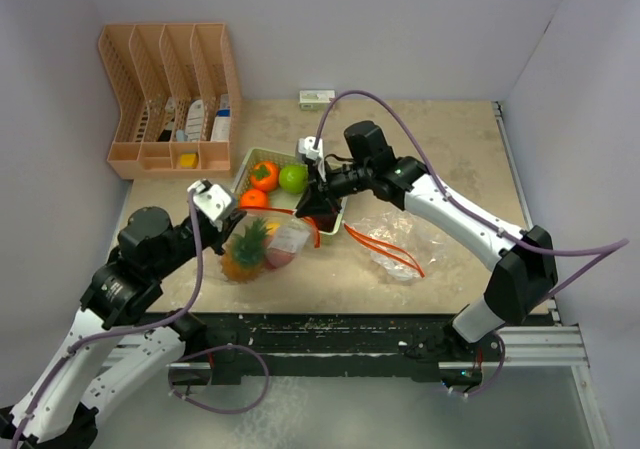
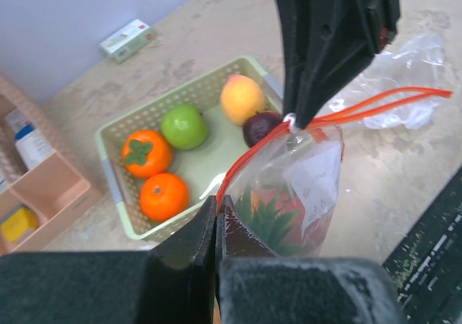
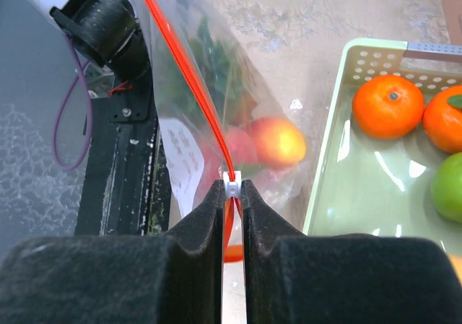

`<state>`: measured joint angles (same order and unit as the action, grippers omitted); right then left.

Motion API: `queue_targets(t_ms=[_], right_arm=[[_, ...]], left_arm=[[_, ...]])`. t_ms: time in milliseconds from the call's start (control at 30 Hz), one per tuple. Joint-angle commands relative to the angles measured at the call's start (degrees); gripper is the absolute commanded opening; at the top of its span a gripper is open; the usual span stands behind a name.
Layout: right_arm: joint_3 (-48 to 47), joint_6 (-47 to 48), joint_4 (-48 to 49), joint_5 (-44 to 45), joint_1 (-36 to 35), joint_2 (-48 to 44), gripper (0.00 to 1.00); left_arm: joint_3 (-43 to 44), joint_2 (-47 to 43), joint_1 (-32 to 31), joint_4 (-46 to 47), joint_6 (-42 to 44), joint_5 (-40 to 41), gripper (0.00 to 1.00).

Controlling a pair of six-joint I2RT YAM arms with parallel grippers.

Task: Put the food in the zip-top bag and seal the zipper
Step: Zip the zipper food storage bag at the center of the board.

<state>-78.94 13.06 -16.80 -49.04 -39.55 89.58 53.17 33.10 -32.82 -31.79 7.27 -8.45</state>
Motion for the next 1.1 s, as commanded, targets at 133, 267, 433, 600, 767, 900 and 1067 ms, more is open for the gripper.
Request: queue_targets(t_ms=[133, 267, 433, 600, 767, 900, 1067], right_arm=[[2.21, 2.37, -2.03, 1.82, 3.13, -0.65, 0.03], [2.67, 2.9, -2.97, 2.33, 3.68, -0.63, 0.03], [3.51, 2.75, -3.22, 3.06, 3.91, -0.75, 0.03], [3.76, 2.46, -3.68, 3.07, 3.87, -0.55, 0.03], [4.53, 1.39, -3.05, 5.41, 3.91, -0.55, 0.03], [4.67, -0.15, -2.55, 9.57, 3.87, 0.16, 0.02], [4.84, -2.9, -0.66, 14.55, 3.96, 0.97, 0.06]], left_arm=[[1.77, -4.77, 0.03, 6.58, 0.29, 19.23, 0.0], [1.84, -6.64, 0.04, 6.78, 0.2, 24.94, 0.0], [1.73, -7.89, 0.03, 6.92, 0.11, 27.85, 0.0], [1.06, -7.59, 0.08, 6.91, -0.55, 27.27, 0.0], [0.62, -8.55, 0.08, 6.85, -0.93, 30.0, 0.0], [0.8, -9.23, 0.05, 6.18, -1.13, 32.25, 0.0], [0.94, -9.46, 0.04, 5.95, -1.53, 32.2, 0.0]])
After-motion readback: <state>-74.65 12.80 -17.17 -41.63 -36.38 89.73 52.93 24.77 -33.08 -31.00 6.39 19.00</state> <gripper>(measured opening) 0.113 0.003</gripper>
